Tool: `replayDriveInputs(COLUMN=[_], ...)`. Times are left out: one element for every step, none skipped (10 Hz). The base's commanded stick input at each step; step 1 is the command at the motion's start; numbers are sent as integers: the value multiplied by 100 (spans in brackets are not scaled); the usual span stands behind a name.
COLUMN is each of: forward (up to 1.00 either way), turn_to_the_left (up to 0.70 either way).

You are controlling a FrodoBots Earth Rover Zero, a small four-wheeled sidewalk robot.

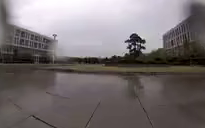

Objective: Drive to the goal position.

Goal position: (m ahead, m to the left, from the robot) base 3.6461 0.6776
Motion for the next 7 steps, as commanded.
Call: replayDriveInputs(forward=[0,0,0,0,0,0,0], turn_to_the_left=[45,45,45,45,45,45,45])
